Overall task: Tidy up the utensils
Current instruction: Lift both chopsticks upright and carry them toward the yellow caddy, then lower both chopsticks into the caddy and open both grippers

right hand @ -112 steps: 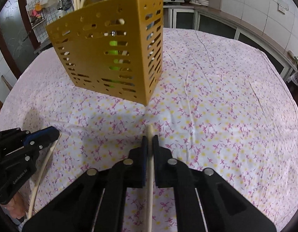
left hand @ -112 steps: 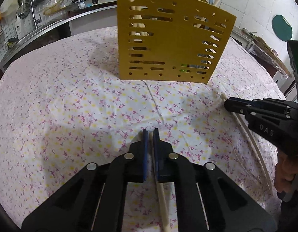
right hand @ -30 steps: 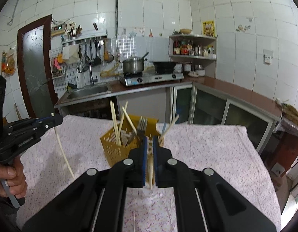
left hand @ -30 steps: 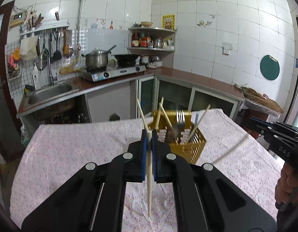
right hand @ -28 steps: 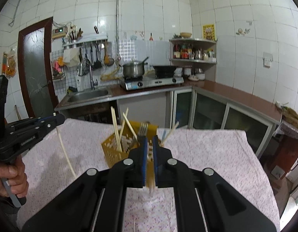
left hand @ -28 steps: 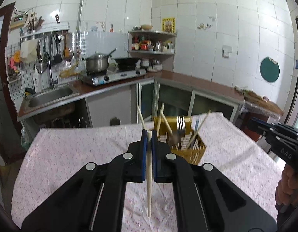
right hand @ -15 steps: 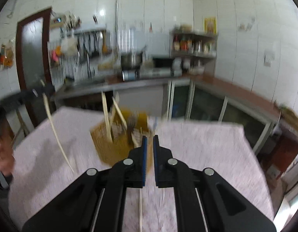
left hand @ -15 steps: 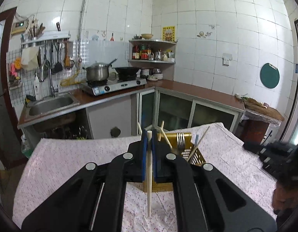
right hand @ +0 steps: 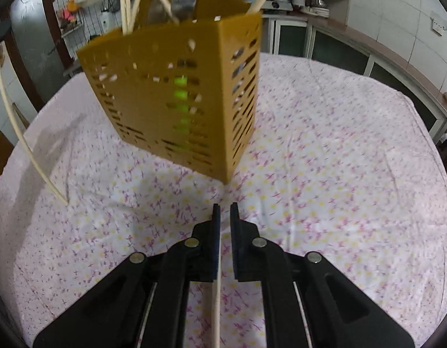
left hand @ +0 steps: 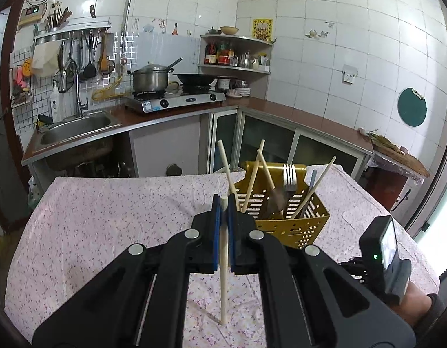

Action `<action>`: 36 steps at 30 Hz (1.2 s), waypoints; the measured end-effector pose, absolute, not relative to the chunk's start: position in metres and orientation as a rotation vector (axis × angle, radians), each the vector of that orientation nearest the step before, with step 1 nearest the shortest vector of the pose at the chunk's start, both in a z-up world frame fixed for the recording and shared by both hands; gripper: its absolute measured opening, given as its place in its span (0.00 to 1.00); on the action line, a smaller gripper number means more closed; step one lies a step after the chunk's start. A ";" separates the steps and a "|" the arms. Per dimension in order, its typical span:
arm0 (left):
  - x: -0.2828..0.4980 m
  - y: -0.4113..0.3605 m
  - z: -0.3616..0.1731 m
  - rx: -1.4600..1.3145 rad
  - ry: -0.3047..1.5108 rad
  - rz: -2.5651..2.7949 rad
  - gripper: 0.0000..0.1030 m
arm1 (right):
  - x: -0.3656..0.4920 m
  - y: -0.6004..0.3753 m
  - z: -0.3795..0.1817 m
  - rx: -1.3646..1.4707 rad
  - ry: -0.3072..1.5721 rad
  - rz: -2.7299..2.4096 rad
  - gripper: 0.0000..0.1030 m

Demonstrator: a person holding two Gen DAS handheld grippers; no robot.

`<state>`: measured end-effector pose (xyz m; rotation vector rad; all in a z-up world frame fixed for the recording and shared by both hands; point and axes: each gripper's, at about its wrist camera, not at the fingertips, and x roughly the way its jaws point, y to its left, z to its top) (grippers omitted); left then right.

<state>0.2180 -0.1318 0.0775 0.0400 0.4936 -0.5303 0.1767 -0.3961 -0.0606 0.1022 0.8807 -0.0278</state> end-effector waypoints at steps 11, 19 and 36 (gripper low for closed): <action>0.223 -0.130 0.065 0.028 0.509 -0.532 0.03 | 0.187 -0.387 -0.071 0.067 0.917 -0.035 0.20; 0.224 -0.132 0.064 0.035 0.516 -0.530 0.03 | 0.189 -0.379 -0.063 0.051 0.891 -0.041 0.05; 0.207 -0.131 0.070 0.043 0.511 -0.539 0.03 | 0.121 -0.396 0.056 0.139 0.495 -0.077 0.05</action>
